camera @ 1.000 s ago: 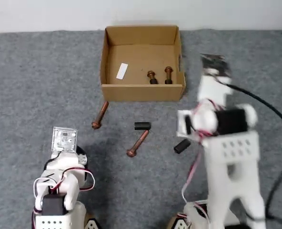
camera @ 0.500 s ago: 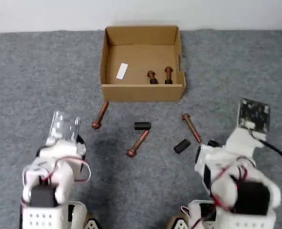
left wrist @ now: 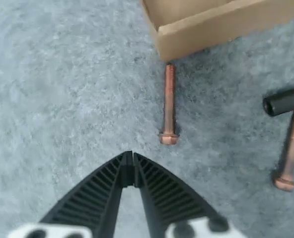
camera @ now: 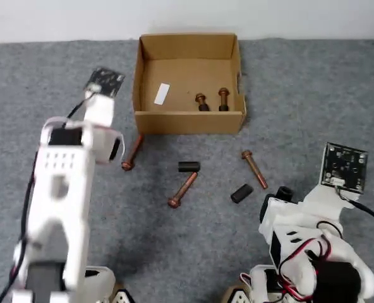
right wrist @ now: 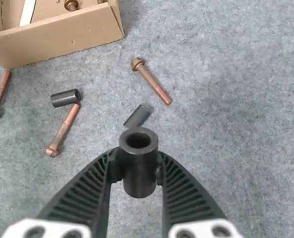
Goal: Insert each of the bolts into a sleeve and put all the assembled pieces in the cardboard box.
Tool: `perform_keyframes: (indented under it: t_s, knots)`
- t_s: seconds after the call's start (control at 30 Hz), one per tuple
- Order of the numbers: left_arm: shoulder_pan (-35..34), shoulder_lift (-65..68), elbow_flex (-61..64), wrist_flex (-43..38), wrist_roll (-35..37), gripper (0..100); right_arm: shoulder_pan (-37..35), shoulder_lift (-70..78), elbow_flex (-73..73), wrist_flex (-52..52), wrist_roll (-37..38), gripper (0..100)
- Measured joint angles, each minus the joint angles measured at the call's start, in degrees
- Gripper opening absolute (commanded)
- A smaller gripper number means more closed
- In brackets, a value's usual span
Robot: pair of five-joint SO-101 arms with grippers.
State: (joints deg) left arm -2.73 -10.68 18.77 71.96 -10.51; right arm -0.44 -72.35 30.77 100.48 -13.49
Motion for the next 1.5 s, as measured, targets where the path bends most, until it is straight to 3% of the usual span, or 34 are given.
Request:
perform_keyframes:
  t_s: [0.23,0.7,0.97,1.17,1.33,1.5]
  knots:
    - [0.0,22.5,-20.0,8.3,-9.0,14,0.0,0.0,0.0,0.0,-2.7,0.8]
    - [1.5,51.6,-48.1,19.3,-9.7,14,0.0,-0.2,0.5,0.0,-2.8,0.8]
    - [4.0,60.8,-55.4,21.4,-9.7,14,0.3,-0.2,0.5,0.0,-2.8,0.8]
    - [3.3,64.1,-57.8,21.9,-9.8,0,0.4,-0.2,0.5,0.0,-2.9,0.8]
    - [4.7,64.4,-59.4,25.1,-9.7,0,0.4,-0.2,0.5,0.0,-3.0,0.8]
    - [4.7,63.3,-60.8,26.6,1.0,0,0.4,-0.2,0.5,0.0,-3.0,0.8]
